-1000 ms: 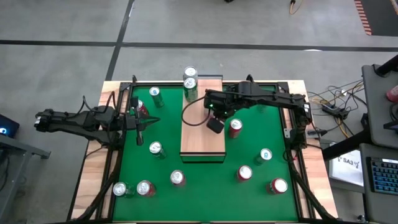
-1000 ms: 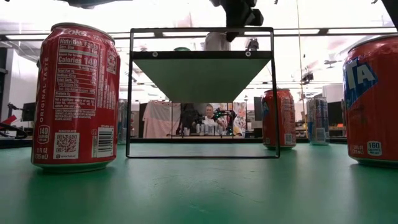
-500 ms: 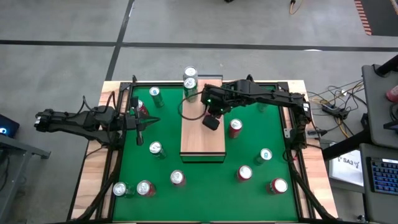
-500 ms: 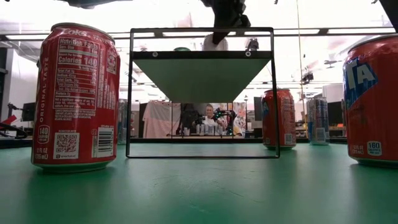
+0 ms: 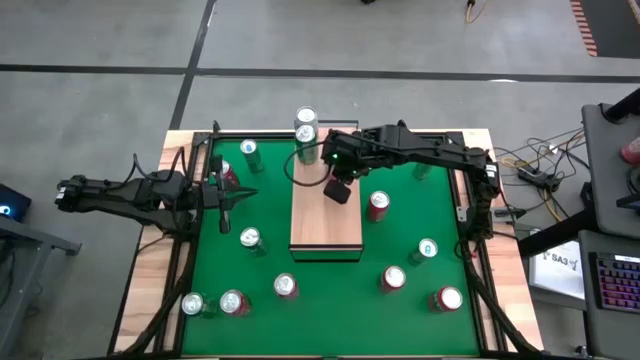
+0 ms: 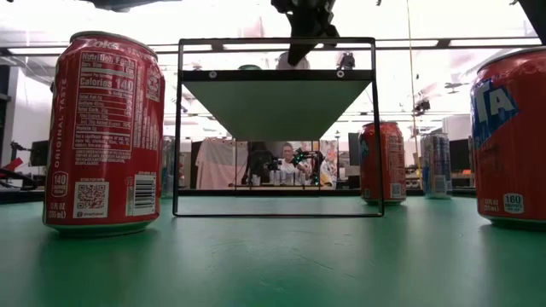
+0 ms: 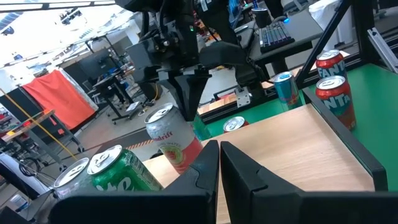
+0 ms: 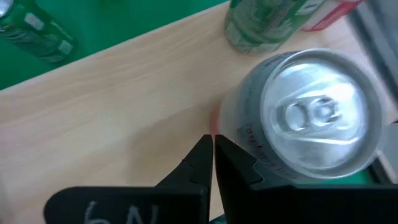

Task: Place canned beverage on shelf
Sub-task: Put the white can on the shelf

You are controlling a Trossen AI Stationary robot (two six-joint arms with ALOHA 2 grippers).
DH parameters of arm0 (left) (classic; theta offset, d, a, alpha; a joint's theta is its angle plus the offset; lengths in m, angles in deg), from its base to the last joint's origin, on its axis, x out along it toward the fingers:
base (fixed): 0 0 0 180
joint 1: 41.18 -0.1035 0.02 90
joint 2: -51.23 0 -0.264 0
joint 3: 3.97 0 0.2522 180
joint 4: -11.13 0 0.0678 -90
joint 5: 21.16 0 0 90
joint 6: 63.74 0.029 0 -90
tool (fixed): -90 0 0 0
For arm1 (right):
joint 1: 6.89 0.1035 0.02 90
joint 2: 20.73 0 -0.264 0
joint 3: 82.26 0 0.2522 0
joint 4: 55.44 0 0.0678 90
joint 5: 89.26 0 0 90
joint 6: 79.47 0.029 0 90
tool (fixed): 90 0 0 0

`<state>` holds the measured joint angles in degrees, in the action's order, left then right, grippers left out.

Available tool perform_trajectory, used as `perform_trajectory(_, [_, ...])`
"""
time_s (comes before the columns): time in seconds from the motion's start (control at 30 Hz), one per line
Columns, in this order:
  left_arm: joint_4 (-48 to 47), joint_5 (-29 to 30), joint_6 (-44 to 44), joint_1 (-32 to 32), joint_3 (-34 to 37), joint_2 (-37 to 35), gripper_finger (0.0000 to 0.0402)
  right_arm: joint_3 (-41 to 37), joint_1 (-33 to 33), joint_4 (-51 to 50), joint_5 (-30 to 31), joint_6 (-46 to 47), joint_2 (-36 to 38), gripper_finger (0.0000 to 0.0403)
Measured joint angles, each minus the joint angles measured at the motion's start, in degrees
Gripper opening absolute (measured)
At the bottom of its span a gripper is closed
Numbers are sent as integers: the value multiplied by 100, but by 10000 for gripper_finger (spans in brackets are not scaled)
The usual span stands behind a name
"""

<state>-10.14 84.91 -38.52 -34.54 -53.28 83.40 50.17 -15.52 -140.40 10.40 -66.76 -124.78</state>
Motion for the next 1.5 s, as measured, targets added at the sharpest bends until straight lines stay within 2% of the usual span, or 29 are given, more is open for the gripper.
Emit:
perform_trajectory(0.43, [35,0,21,2,0,0,0,-116,-382,352,101,-739,-9,9])
perform_trajectory(0.57, [31,0,-11,2,0,0,0,-116,-418,323,74,-658,-9,9])
perform_trajectory(0.7, [16,0,-16,1,0,2,0,-116,-375,7,-243,-488,-9,9])
perform_trajectory(0.93, [20,0,21,2,0,0,0,-164,-419,-166,96,-626,-9,9])
perform_trajectory(1.5, [33,0,-16,2,0,0,0,-184,-830,355,83,-1273,-4,9])
